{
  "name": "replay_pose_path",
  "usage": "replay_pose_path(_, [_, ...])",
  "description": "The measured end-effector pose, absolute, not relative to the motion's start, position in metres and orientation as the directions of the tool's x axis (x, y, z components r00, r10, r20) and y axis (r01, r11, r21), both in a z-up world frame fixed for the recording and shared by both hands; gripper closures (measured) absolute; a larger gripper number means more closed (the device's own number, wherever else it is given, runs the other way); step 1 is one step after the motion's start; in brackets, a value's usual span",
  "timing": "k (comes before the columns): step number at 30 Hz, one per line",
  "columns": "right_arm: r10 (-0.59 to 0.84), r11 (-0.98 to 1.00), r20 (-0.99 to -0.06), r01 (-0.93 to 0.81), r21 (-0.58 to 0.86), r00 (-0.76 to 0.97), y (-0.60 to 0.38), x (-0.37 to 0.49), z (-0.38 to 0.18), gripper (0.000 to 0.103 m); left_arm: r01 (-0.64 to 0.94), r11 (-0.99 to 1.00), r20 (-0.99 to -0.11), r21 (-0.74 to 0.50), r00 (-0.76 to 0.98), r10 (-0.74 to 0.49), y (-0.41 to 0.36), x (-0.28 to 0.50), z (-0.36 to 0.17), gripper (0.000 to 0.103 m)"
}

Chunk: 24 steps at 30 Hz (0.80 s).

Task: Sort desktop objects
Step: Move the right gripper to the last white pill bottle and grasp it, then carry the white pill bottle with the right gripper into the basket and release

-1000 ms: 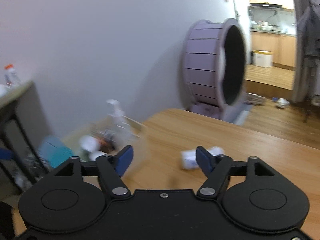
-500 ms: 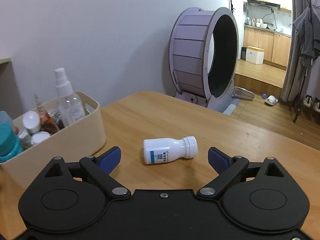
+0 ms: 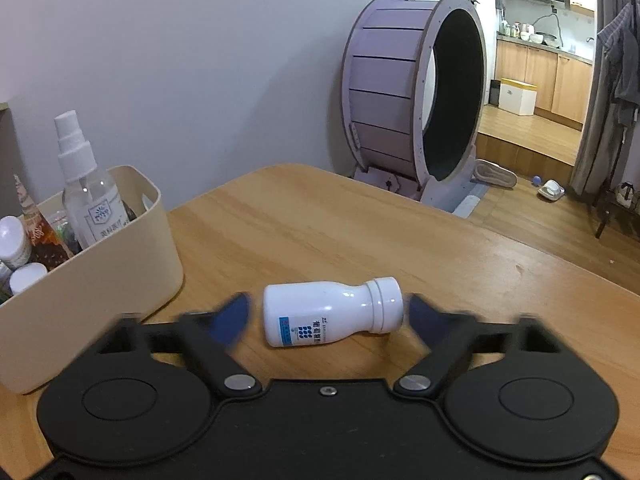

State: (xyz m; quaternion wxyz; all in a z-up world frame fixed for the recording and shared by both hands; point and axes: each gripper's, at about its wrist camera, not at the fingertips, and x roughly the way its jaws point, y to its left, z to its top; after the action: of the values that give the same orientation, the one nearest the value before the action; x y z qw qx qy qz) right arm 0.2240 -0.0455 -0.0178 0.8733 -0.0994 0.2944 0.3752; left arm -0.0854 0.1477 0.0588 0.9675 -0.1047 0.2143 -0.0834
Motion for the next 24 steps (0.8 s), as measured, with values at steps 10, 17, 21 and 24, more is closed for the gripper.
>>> replay_pose_path(10, [0.672, 0.683, -0.509, -0.716, 0.145, 0.538, -0.081, 0.191, 0.017, 0.032, 0.122, 0.966, -0.39, -0.229, 0.897, -0.206, 0.144, -0.092, 0.067, 0.041])
replay_pose_path(17, [0.788, 0.577, -0.386, -0.795, 0.188, 0.48, -0.082, 0.141, 0.067, 0.032, 0.112, 0.968, -0.378, -0.223, 0.906, -0.192, 0.144, -0.104, 0.074, 0.041])
replay_pose_path(21, [0.849, 0.483, -0.339, -0.856, 0.186, 0.405, -0.055, 0.117, 0.088, 0.032, 0.101, 0.971, -0.371, -0.216, 0.912, -0.178, 0.144, -0.113, 0.078, 0.041])
replay_pose_path(24, [0.872, 0.428, -0.34, -0.885, 0.182, 0.352, -0.029, 0.108, 0.092, 0.032, 0.088, 0.972, -0.368, -0.217, 0.915, -0.165, 0.149, -0.118, 0.079, 0.041])
